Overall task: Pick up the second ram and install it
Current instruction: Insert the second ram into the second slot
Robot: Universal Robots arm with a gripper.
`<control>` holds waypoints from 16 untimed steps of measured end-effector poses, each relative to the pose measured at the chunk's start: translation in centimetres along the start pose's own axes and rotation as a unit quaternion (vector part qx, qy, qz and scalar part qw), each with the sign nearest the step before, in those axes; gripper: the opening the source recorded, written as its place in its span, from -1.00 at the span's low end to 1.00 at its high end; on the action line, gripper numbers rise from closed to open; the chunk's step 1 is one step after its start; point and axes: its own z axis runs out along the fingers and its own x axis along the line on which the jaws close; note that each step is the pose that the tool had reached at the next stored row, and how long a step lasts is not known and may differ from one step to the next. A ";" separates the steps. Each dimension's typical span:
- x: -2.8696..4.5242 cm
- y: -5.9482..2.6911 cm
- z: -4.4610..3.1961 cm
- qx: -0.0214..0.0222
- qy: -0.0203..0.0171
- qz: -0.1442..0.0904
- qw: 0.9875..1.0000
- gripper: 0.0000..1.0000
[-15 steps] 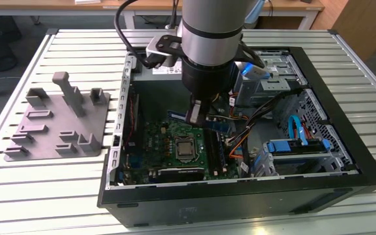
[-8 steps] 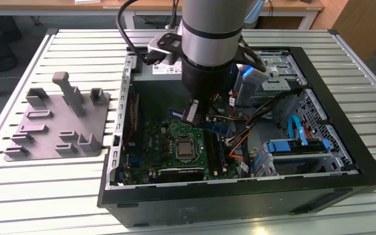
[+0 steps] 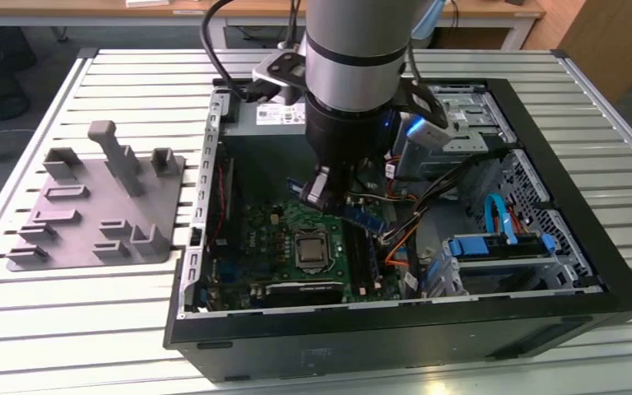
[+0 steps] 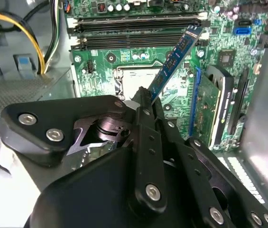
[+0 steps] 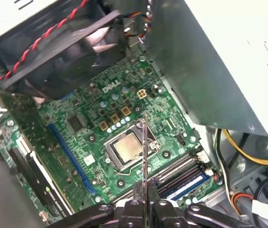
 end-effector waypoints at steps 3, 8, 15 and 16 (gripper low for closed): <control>0.00 0.00 0.01 0.000 0.000 0.019 1.000 -0.73; 0.00 0.00 0.04 0.001 0.000 0.050 0.999 -0.73; 0.00 0.00 0.07 0.001 0.000 0.094 0.996 -0.73; 0.00 0.00 0.08 0.001 0.000 0.101 0.995 -0.73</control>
